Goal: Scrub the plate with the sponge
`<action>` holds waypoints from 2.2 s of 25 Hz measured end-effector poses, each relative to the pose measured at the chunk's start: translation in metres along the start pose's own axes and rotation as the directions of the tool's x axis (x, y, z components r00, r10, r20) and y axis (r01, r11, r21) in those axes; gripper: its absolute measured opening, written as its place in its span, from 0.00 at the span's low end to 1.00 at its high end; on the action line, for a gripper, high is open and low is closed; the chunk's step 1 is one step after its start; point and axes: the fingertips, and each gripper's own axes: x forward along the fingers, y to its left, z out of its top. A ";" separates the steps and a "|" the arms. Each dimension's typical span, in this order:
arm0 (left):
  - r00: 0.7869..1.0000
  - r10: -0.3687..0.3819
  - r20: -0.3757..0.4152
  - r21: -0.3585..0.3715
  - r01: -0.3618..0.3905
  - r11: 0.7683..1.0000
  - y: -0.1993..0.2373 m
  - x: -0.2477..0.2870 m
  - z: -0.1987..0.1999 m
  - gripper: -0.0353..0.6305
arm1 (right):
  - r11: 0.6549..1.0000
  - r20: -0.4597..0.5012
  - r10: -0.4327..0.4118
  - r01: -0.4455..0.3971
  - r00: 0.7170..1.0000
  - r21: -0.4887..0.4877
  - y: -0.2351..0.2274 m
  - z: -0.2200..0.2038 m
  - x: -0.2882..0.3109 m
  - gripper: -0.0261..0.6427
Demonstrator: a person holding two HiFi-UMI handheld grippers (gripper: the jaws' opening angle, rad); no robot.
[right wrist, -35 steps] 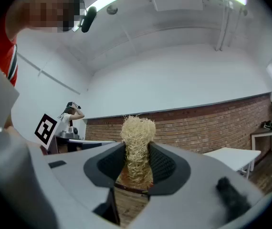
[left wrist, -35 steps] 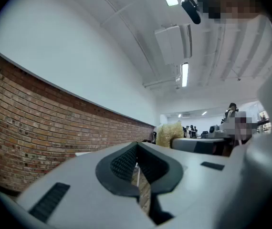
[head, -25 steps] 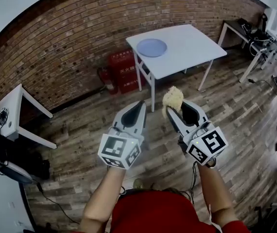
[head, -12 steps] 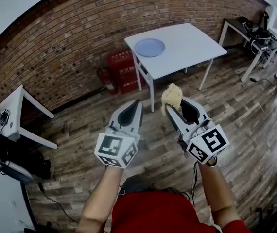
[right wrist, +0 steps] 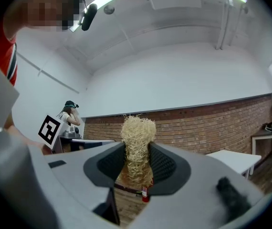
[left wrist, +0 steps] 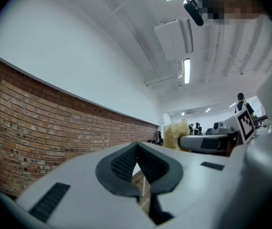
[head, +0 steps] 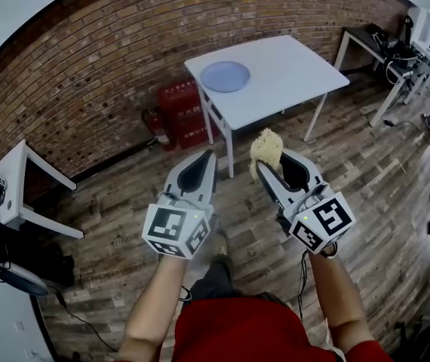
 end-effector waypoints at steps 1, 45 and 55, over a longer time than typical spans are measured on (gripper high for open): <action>1.000 -0.003 0.002 0.006 0.003 1.000 0.005 0.008 0.000 0.07 | 1.000 -0.001 -0.005 0.005 1.000 -0.003 -0.006 0.000 0.007 0.27; 0.999 0.044 -0.022 -0.036 -0.045 0.998 0.265 0.330 -0.043 0.07 | 0.999 -0.053 -0.036 0.035 0.998 -0.031 -0.277 -0.046 0.322 0.27; 0.989 0.144 -0.035 0.001 -0.144 0.990 0.284 0.407 -0.054 0.07 | 0.996 -0.067 0.072 -0.075 0.995 -0.055 -0.349 -0.059 0.374 0.27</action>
